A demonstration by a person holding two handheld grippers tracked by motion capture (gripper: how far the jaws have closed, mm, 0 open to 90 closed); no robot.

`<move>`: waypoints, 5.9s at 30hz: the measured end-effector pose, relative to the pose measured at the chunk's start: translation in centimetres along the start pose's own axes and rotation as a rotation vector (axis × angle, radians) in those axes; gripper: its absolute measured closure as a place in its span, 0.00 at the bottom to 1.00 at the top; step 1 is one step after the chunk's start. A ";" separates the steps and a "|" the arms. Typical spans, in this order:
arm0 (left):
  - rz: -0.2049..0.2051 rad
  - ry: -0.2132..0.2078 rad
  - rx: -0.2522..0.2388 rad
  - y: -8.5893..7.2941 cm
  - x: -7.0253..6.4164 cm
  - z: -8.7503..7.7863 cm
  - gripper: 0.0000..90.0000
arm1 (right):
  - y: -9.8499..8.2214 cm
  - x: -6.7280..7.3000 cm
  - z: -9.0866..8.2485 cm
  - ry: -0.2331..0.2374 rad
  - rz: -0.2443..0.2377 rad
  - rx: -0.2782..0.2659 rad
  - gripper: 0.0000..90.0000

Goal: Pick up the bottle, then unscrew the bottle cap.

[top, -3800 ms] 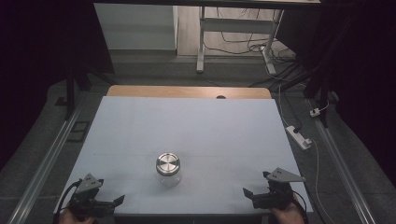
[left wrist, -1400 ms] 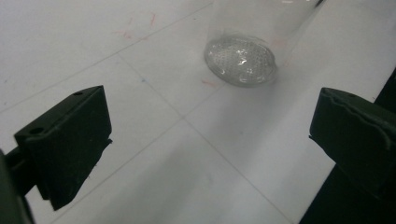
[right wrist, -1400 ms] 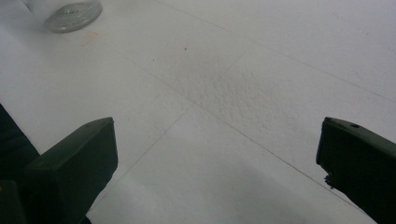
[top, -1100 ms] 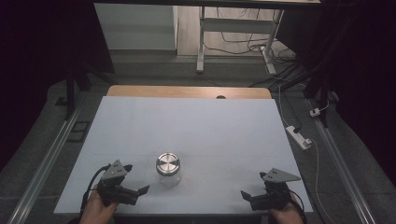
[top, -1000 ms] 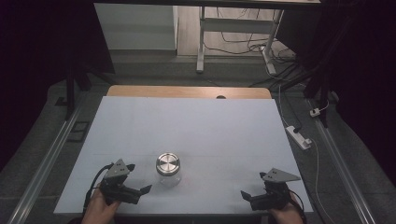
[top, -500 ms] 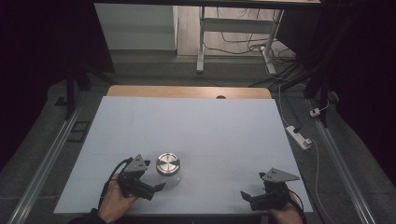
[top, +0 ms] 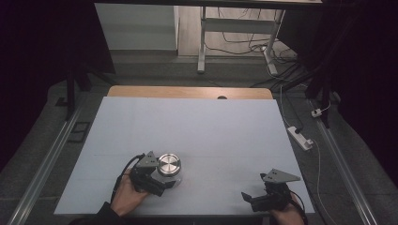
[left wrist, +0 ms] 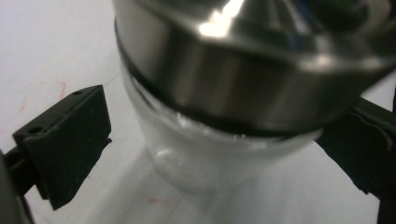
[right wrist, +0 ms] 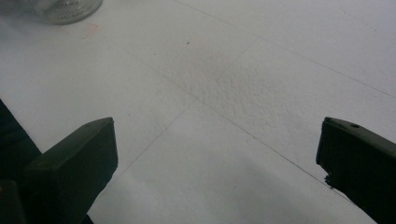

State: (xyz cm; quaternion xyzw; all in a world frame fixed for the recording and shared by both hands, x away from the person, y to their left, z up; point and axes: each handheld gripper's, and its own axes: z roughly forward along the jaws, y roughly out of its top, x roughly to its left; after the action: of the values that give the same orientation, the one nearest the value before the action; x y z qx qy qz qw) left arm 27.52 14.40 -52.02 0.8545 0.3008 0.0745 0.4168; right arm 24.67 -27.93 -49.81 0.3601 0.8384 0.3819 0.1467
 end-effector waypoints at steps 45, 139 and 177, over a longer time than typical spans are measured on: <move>0.070 0.027 -0.005 0.6 -0.4 0.8 0.18 | 0.0 0.2 0.1 -0.002 -0.025 0.007 0.00; 0.157 -0.039 -0.048 8.8 -1.4 0.7 0.18 | 4.6 3.3 0.5 0.197 -0.066 -0.131 0.00; 0.153 -0.010 -0.024 8.7 -1.8 1.4 0.18 | 15.1 6.3 3.6 0.224 -0.154 -0.127 0.00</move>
State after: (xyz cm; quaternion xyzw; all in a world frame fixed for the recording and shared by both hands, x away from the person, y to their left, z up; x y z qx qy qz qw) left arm 30.48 8.34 -46.10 0.8703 0.2314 0.1054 0.4218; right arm 29.59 -14.69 -40.73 0.2400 0.8487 0.4597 0.1037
